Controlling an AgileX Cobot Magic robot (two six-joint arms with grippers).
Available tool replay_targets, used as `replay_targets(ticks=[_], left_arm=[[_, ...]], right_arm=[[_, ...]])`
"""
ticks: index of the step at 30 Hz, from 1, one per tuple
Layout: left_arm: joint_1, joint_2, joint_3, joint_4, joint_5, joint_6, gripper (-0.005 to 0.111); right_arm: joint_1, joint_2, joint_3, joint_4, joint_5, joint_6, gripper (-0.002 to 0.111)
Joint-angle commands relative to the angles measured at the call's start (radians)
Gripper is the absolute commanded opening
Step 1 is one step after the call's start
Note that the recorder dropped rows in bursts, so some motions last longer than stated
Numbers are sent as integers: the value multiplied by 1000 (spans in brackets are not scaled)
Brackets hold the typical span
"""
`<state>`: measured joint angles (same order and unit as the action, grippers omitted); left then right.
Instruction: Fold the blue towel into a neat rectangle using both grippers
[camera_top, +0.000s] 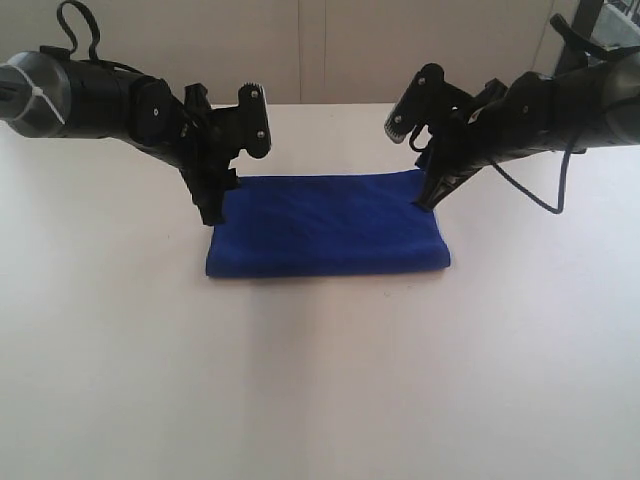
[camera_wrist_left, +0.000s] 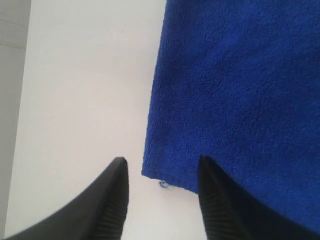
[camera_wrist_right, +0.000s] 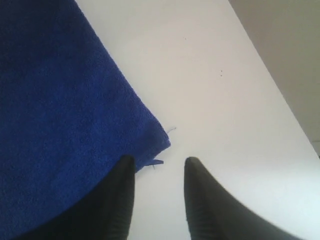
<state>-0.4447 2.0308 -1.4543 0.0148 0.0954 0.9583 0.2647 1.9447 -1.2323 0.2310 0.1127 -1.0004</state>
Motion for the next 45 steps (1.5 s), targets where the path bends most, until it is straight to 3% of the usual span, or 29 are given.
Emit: replay_targets(ticks=[1,7,15,19,22,26,34,45], left_arm=[[6,-5,-2,-7,29,-129,39],[54,-27,-2,-7,159,-356,0],[144,-80,-100,-23,477,-708,0],[190,-78,-198,-206,667,-783,0],[205,-62,-219,-420,697,-726,0],[189,-23,-219,-527,727,-687,0],[173,62,-219,-554,837,-691,0],[119,118,-215,-512,851,-677,0]], right_arm=[[-6,1,-4,2,-4,150,30],[-6,-28,-4,2,108,375,0],[-59,-50,-122,0,473,674,0],[-77,-50,-199,7,650,747,0],[-66,-40,-200,66,687,744,0],[-44,-5,-198,136,694,731,0],[5,59,-198,213,682,683,0],[7,92,-198,224,676,683,0]])
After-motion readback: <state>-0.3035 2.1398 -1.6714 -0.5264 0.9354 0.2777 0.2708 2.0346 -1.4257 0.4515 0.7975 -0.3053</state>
